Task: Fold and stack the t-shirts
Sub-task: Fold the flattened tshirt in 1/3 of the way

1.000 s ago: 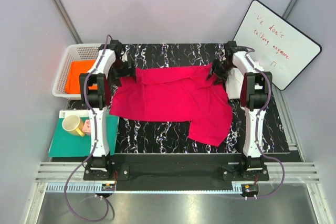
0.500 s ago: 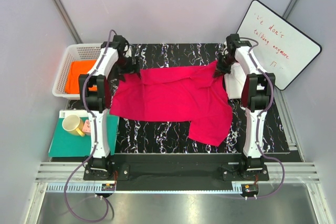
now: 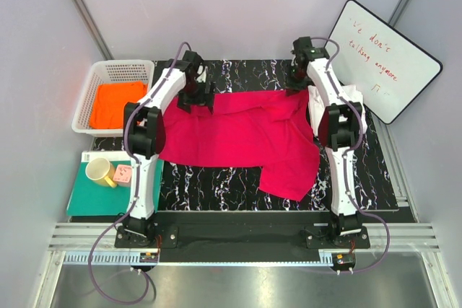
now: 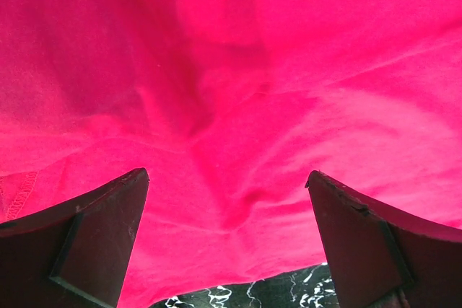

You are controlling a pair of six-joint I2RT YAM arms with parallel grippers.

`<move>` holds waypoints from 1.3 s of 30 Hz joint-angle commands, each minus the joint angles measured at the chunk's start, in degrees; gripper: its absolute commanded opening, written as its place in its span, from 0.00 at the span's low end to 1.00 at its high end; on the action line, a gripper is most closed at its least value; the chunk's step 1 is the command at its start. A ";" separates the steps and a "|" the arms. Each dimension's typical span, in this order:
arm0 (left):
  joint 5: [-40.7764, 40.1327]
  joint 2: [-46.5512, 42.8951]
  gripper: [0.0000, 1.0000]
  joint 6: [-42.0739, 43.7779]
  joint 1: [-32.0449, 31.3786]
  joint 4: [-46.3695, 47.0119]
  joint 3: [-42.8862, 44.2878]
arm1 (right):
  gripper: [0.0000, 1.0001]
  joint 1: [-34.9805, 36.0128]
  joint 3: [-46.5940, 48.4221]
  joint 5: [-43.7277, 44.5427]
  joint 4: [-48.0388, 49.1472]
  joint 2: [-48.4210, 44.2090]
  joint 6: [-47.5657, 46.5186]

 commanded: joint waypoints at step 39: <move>-5.47 -1.88 0.99 -1.32 2.17 -6.25 2.81 | 0.00 1.80 -8.98 12.10 -3.10 -10.90 0.48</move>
